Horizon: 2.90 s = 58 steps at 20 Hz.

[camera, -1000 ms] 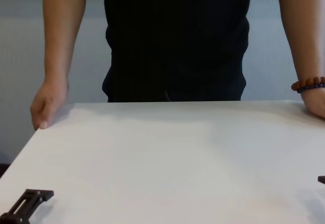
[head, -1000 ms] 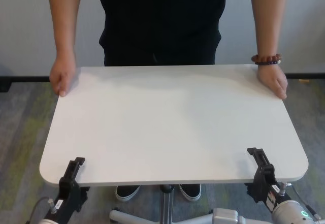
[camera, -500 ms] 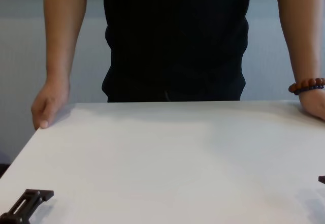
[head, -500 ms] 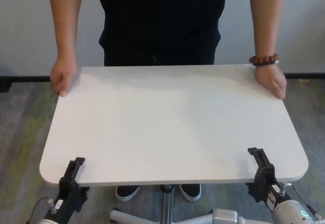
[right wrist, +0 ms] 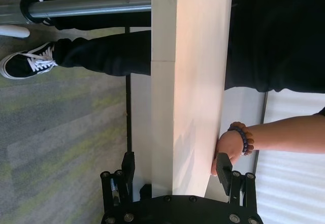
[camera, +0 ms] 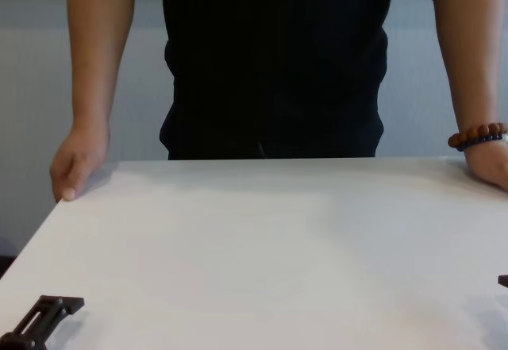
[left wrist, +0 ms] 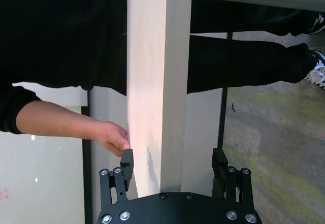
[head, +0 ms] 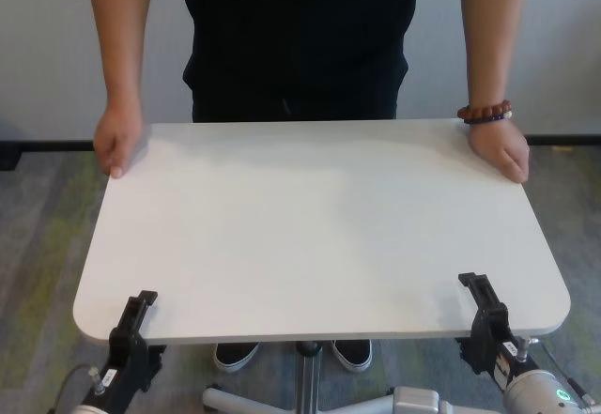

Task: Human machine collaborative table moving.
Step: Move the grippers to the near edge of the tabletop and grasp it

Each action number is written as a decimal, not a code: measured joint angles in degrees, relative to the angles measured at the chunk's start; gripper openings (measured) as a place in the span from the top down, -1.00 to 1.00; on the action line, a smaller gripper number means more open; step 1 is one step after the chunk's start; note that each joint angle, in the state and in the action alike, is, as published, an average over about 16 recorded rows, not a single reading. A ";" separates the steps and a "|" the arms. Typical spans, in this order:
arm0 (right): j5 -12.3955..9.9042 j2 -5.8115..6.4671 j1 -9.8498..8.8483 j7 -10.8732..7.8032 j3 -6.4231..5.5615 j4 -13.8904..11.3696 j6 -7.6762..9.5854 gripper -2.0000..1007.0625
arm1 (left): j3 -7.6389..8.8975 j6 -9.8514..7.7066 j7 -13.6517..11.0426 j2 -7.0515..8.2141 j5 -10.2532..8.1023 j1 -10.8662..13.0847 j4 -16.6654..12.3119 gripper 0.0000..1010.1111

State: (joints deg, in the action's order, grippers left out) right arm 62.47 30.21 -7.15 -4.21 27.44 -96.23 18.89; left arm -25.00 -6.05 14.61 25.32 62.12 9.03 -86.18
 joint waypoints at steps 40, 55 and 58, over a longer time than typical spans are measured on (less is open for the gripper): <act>0.38 0.10 0.09 -0.07 0.18 0.05 0.27 0.37 | 0.00 0.00 0.00 0.00 0.00 0.00 0.00 -0.98; 0.38 0.10 0.09 -0.07 0.17 0.03 0.29 0.37 | 0.00 0.00 0.00 0.00 0.00 0.00 0.00 -0.72; 0.38 0.10 0.09 -0.07 0.17 0.03 0.29 0.37 | 0.00 0.00 0.01 0.00 0.00 0.00 -0.01 -0.58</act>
State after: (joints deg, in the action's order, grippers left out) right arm 62.85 30.31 -7.06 -4.27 27.61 -96.20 19.17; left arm -25.00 -6.05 14.62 25.32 62.12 9.03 -86.19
